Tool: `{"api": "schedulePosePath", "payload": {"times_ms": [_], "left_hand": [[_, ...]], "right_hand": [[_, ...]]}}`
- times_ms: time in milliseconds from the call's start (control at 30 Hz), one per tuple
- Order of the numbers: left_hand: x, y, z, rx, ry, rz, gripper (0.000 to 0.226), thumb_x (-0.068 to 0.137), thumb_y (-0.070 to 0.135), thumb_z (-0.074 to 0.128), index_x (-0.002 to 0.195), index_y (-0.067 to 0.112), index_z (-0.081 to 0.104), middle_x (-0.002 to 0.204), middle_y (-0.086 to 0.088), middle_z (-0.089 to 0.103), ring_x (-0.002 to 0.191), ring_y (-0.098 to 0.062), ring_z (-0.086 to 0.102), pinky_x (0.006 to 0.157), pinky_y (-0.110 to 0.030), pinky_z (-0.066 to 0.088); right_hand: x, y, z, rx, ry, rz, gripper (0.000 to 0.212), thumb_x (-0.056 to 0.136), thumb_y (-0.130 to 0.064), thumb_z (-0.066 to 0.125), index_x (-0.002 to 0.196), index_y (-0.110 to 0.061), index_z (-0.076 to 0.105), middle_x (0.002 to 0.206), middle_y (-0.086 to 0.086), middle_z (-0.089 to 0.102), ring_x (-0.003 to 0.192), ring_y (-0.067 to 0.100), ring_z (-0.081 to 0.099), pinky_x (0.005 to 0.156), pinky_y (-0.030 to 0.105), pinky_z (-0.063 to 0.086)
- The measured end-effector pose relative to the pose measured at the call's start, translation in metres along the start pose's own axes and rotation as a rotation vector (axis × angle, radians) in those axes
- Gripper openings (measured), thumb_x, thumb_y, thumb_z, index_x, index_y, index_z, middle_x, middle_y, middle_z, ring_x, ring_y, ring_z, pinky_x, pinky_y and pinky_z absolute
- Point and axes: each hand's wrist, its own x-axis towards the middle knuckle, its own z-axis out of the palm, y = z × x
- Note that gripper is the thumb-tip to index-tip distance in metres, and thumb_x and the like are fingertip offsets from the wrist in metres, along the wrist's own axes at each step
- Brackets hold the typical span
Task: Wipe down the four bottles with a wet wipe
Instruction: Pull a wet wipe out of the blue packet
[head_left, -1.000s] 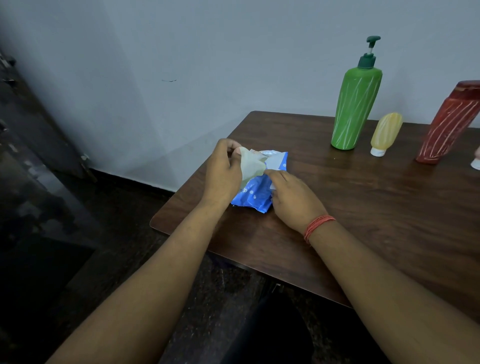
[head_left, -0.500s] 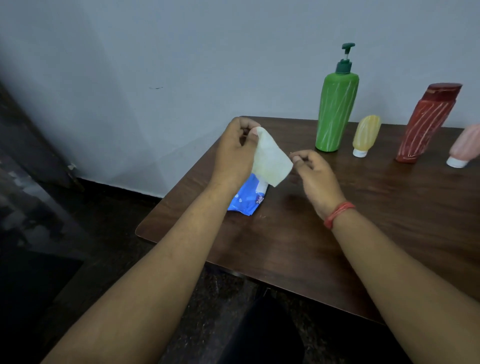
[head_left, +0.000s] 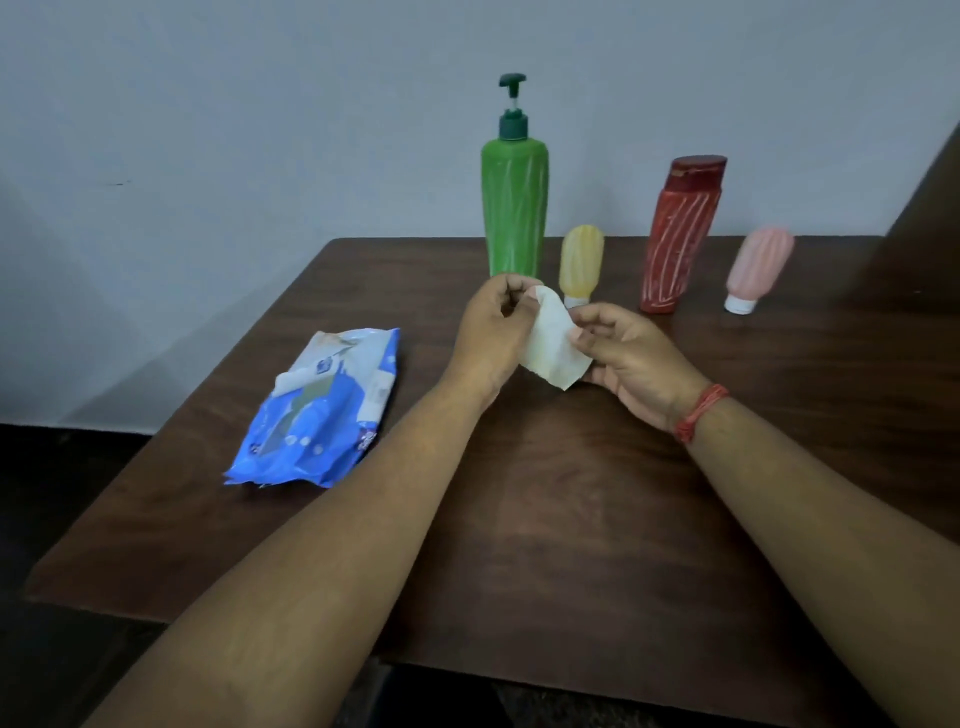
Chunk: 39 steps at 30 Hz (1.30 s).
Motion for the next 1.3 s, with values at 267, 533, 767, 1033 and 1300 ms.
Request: {"api": "schedulePosePath", "payload": {"times_ms": [267, 533, 767, 1033, 1300], "left_hand": [[0.011, -0.034, 0.017, -0.162, 0.036, -0.088, 0.031, 0.108, 0.04, 0.037, 0.099, 0.025, 0.063, 0.092, 0.001, 0.068, 0.088, -0.016, 0.064, 0.088, -0.047, 0.055], [0.013, -0.032, 0.014, -0.334, -0.137, -0.182, 0.039, 0.105, 0.043, 0.038, 0.123, 0.012, 0.053, 0.099, -0.009, 0.069, 0.092, -0.019, 0.069, 0.09, -0.038, 0.057], [0.01, -0.027, 0.013, -0.445, -0.399, -0.232, 0.046, 0.092, 0.048, 0.051, 0.131, 0.023, 0.051, 0.101, -0.003, 0.074, 0.102, -0.018, 0.068, 0.098, -0.039, 0.055], [0.013, -0.029, 0.007, -0.516, -0.323, -0.189, 0.027, 0.089, 0.005, 0.066, 0.115, 0.01, 0.063, 0.107, -0.006, 0.073, 0.104, -0.022, 0.069, 0.085, -0.04, 0.059], [0.015, -0.019, 0.005, -0.527, -0.305, -0.072, 0.048, 0.083, -0.003, 0.068, 0.127, 0.014, 0.058, 0.105, 0.001, 0.075, 0.102, -0.015, 0.071, 0.084, -0.034, 0.06]], "right_hand": [[0.008, 0.011, -0.017, 0.074, 0.224, -0.192, 0.031, 0.089, 0.014, 0.059, 0.107, -0.011, 0.065, 0.116, 0.008, 0.07, 0.115, 0.021, 0.064, 0.1, 0.036, 0.052], [0.012, 0.005, -0.022, 0.308, 0.126, -0.274, 0.043, 0.089, 0.018, 0.051, 0.122, -0.008, 0.058, 0.135, 0.01, 0.063, 0.129, 0.021, 0.058, 0.105, 0.041, 0.049], [0.009, -0.003, -0.025, 0.436, -0.001, -0.267, 0.05, 0.085, 0.013, 0.052, 0.128, -0.012, 0.054, 0.141, 0.009, 0.059, 0.134, 0.021, 0.053, 0.106, 0.041, 0.049], [0.009, -0.004, -0.028, 0.165, 0.097, -0.226, 0.055, 0.086, 0.022, 0.052, 0.134, -0.007, 0.053, 0.136, 0.014, 0.061, 0.127, 0.022, 0.059, 0.105, 0.042, 0.051], [0.007, -0.007, -0.027, 0.197, -0.111, 0.218, 0.046, 0.087, -0.008, 0.065, 0.13, 0.004, 0.056, 0.128, 0.026, 0.064, 0.116, 0.037, 0.065, 0.09, 0.048, 0.059]]}}
